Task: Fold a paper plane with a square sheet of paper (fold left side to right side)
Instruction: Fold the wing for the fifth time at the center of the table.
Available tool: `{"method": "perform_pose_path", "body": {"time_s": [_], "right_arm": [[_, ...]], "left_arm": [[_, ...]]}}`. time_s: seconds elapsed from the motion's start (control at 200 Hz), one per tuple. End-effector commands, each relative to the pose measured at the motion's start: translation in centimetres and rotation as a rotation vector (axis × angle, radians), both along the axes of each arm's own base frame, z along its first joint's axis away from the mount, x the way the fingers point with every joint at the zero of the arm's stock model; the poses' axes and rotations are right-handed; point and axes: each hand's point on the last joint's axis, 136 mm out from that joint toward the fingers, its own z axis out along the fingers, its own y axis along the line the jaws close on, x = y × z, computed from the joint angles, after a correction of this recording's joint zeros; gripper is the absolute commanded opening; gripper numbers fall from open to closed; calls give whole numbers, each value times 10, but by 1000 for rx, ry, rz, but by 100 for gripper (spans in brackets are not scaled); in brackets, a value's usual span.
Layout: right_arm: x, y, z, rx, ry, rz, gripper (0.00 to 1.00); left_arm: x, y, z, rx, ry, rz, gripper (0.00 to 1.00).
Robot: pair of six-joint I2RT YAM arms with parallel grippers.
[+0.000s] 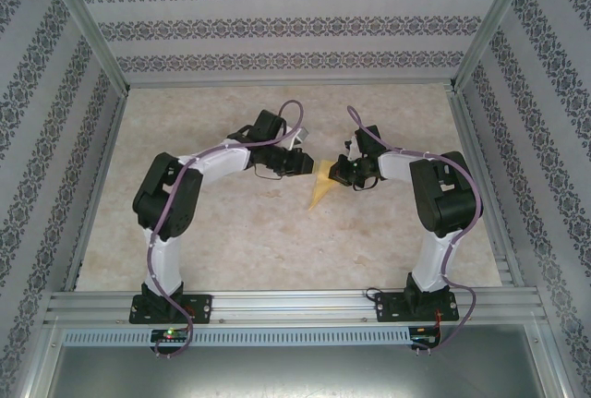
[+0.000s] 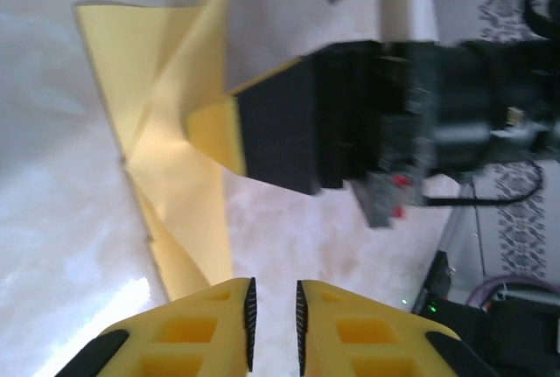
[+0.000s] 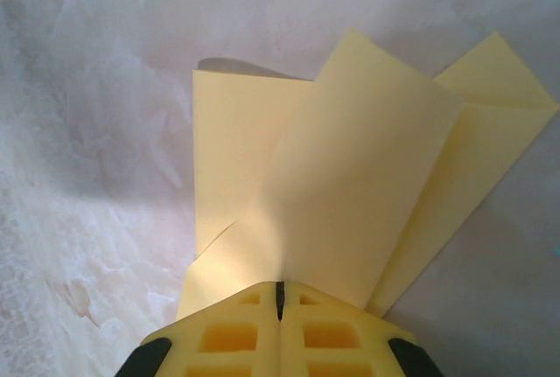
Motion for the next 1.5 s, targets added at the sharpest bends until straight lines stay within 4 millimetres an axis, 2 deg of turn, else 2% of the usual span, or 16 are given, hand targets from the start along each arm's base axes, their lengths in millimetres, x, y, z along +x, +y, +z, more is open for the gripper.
{"method": "perform_pose_path", "body": {"time_s": [0.0,0.15,0.25,0.395,0.595,0.904,1.499], "right_arm": [[-28,-22,-40,-110,129,-22,2],[-28,-22,-40,-116,129,-19,2],[-30,-21,-41,-120,133,-16,3],[-30,-22,-40,-123,132,-15,2],[-29,-21,-37,-128,127,-9,3],[-28,-21,-36,-127,126,-7,2],[-29,-21,-37,-132,130,0,3]], "left_arm": [[-25,-15,16,-96,69,-62,20],[-50,-37,19,-135,128,-125,19],[-57,-45,11,-108,135,-146,19],[-53,-40,-15,-12,150,-120,19],[-49,-36,-40,51,163,-98,19],[-48,-31,-60,95,181,-83,18],[-54,-25,-77,118,200,-71,18]]}}
